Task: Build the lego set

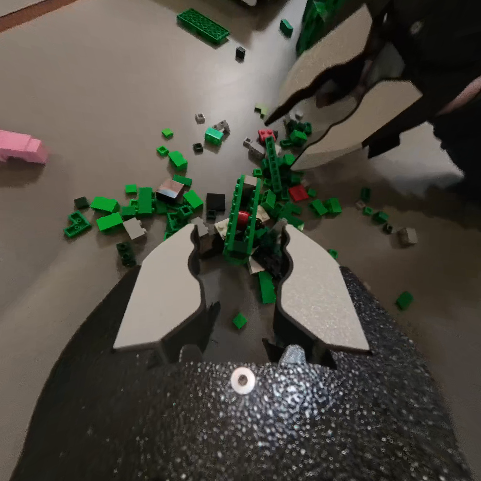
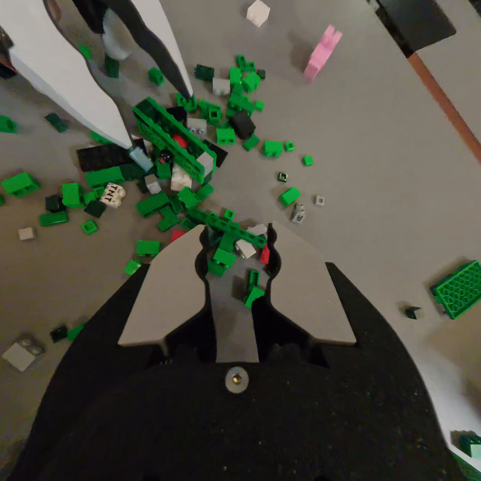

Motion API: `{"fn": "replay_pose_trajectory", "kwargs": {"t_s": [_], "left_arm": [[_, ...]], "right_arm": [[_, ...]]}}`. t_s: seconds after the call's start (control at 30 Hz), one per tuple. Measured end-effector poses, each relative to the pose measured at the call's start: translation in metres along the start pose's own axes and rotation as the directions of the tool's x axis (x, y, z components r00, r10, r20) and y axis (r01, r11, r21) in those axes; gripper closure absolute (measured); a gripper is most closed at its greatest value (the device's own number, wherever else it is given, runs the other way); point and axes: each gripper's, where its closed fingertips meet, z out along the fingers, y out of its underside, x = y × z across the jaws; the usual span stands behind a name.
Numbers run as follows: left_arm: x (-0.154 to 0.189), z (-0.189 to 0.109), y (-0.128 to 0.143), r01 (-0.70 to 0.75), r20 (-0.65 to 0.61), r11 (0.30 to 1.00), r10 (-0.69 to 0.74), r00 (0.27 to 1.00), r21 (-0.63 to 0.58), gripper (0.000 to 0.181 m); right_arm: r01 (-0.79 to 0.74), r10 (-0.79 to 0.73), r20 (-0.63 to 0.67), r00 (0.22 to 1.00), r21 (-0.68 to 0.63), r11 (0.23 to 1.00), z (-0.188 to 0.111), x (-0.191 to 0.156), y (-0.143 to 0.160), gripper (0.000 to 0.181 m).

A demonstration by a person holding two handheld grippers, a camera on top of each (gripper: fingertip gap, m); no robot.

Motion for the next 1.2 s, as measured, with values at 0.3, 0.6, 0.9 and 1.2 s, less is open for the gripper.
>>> {"fn": "replay_pose_trajectory", "kwargs": {"t_s": [0.3,0.6,0.9,1.2], "left_arm": [[-0.003,0.007,-0.003,-0.404,0.204,0.911,0.413,0.888,-0.087,0.162],[0.024,0.001,-0.022,-0.793,0.304,0.604,0.772,0.558,-0.078,0.162],[0.018,-0.001,-0.03,-0.641,0.307,0.766,0.598,0.74,0.052,0.152],[0.025,-0.023,-0.048,0.009,-0.153,0.93,0.051,0.987,0.368,0.139]], "right_arm": [[-0.039,0.0,0.13,0.992,0.301,0.953,-0.011,-0.02,-0.044,0.131],[0.61,-0.546,-0.286,0.788,0.237,0.756,-0.01,-0.036,-0.051,0.153],[0.614,-0.525,-0.369,0.767,0.188,0.767,-0.004,-0.03,-0.057,0.16],[0.713,-0.542,-0.519,0.661,0.212,0.668,-0.012,-0.029,-0.071,0.161]]}}
